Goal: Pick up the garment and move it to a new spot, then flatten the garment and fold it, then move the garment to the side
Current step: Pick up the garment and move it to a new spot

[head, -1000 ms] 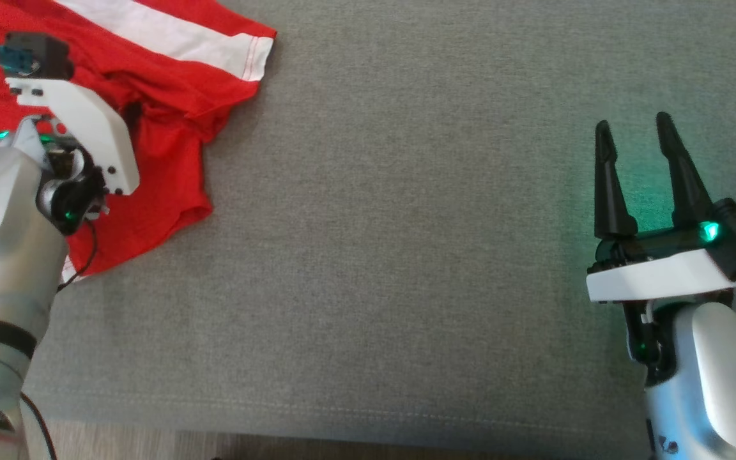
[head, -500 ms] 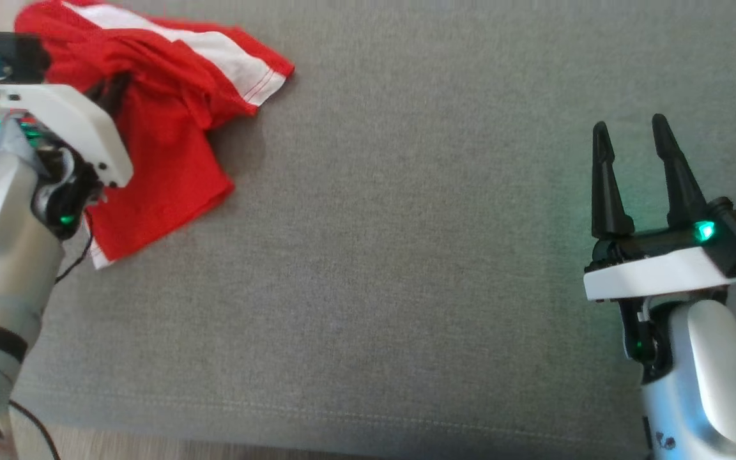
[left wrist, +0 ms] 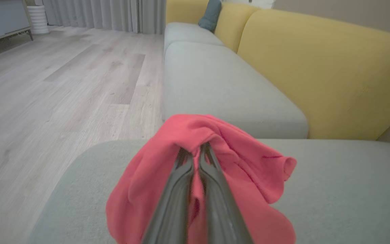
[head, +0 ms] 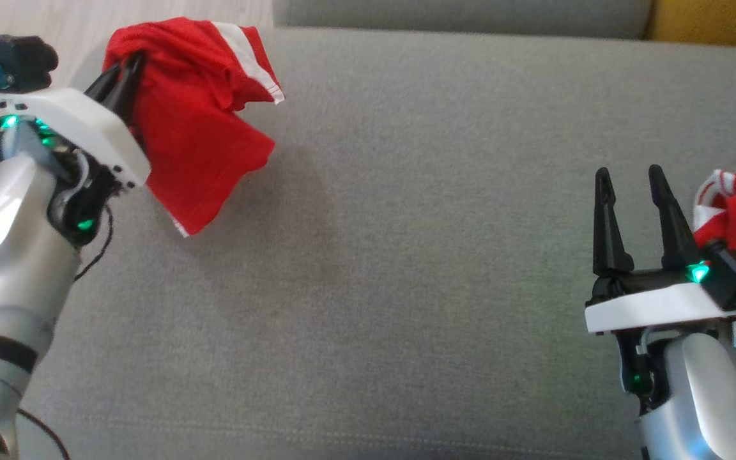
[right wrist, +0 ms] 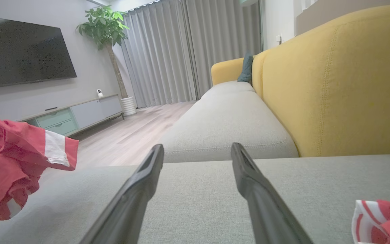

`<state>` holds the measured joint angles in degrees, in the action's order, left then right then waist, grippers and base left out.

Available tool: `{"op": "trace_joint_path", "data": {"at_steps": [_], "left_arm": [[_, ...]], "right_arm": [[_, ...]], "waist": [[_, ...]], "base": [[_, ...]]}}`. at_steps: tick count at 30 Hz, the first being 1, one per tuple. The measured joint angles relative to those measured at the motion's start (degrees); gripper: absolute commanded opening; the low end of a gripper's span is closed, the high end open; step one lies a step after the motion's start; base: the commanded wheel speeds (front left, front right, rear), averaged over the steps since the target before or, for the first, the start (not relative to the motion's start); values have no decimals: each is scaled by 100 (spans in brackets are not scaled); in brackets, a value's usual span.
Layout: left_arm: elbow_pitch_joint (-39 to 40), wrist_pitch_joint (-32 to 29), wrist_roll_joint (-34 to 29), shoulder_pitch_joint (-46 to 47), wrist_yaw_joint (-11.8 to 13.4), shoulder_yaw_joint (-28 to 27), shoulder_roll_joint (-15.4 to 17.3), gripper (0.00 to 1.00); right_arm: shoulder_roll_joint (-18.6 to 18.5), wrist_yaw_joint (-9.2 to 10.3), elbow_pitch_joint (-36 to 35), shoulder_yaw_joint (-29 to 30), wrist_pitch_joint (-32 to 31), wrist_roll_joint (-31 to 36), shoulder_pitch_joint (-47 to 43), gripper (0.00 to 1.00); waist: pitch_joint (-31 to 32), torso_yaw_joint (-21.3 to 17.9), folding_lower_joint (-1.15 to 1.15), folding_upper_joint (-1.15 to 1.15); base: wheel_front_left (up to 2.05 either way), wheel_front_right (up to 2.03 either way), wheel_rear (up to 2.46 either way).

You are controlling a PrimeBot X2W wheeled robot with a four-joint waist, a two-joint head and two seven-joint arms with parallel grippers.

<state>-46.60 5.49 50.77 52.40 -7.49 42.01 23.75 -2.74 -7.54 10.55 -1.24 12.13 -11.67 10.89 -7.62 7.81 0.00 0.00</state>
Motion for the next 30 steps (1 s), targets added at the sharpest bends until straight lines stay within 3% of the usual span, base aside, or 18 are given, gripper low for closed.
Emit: {"op": "trace_joint_path", "data": {"at_steps": [8, 15, 21, 29, 30], "left_arm": [[980, -119, 194, -76, 456, -12, -305, 0], [1898, -194, 247, -309, 1192, 45, -806, 0], [2069, -65, 164, -532, 1595, 253, -1272, 0], [1425, 213, -87, -537, 1769, 555, -1739, 0], [1257, 245, -108, -536, 1782, 590, -1794, 7]], "right_arm": [[5, 0, 67, 107, 54, -43, 0, 100], [8, 0, -83, 525, 13, 338, 71, 100], [7, 0, -424, 655, -269, 662, 444, 100], [5, 0, -601, 545, -385, 662, 618, 100], [7, 0, -600, 506, -383, 660, 618, 100]], "waist": [[331, -295, 0, 0], [382, -726, 0, 0], [287, -1107, 0, 0], [38, -1521, 0, 0], [3, -1577, 0, 0]], "base": [[0, 0, 0], [0, 0, 0], [0, 0, 0], [0, 0, 0], [0, 0, 0]]}}
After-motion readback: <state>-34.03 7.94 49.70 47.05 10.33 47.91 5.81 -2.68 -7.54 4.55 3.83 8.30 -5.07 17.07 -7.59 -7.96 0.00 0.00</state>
